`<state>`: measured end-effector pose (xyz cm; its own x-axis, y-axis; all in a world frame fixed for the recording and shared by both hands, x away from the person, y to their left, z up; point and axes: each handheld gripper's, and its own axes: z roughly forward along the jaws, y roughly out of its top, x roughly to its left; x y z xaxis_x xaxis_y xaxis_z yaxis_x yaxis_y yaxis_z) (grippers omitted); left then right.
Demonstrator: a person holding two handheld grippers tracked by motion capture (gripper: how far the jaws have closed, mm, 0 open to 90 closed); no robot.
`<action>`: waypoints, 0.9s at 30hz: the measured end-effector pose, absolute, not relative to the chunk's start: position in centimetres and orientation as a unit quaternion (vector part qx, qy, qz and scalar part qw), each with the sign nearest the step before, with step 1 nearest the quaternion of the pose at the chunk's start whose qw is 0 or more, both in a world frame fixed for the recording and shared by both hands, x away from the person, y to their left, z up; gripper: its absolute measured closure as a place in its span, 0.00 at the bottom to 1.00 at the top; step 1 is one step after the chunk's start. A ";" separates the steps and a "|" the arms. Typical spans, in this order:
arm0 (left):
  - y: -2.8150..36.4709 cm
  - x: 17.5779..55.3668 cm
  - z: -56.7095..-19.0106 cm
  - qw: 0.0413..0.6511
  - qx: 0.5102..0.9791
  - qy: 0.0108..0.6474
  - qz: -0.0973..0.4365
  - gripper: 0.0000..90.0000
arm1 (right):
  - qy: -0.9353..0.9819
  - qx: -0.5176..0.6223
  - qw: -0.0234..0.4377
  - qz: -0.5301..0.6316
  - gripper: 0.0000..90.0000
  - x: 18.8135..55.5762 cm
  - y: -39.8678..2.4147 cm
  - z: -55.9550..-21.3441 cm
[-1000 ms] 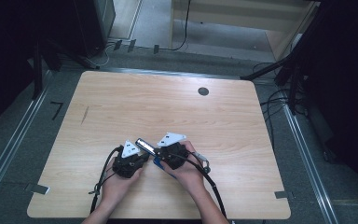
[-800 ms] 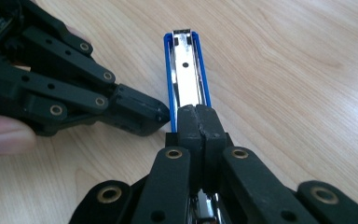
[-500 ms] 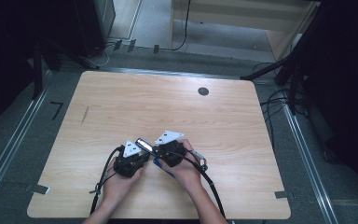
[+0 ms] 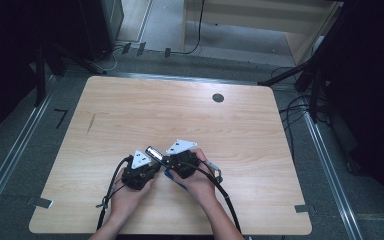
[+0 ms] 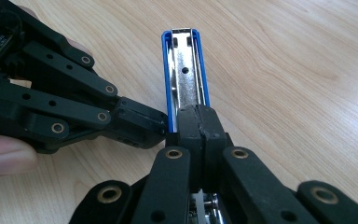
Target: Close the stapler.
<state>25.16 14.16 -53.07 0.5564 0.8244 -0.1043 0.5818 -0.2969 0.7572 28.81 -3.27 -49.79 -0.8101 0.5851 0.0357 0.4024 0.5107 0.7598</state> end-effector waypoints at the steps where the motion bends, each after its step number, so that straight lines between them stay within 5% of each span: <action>1: 14.2 25.2 -53.0 0.393 0.790 0.444 0.156 1.00 | 0.862 0.285 0.114 0.404 1.00 28.8 -3.3 -49.8; 27: 13.0 23.4 -52.2 0.432 0.789 0.413 0.144 1.00 | 0.851 0.284 0.120 0.425 1.00 28.0 -4.5 -48.6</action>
<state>23.40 13.01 -52.23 0.6179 0.7755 -0.1294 0.5271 -0.2865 0.8001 28.04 -4.46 -48.58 -0.8105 0.5845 0.0378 0.3811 0.4773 0.7918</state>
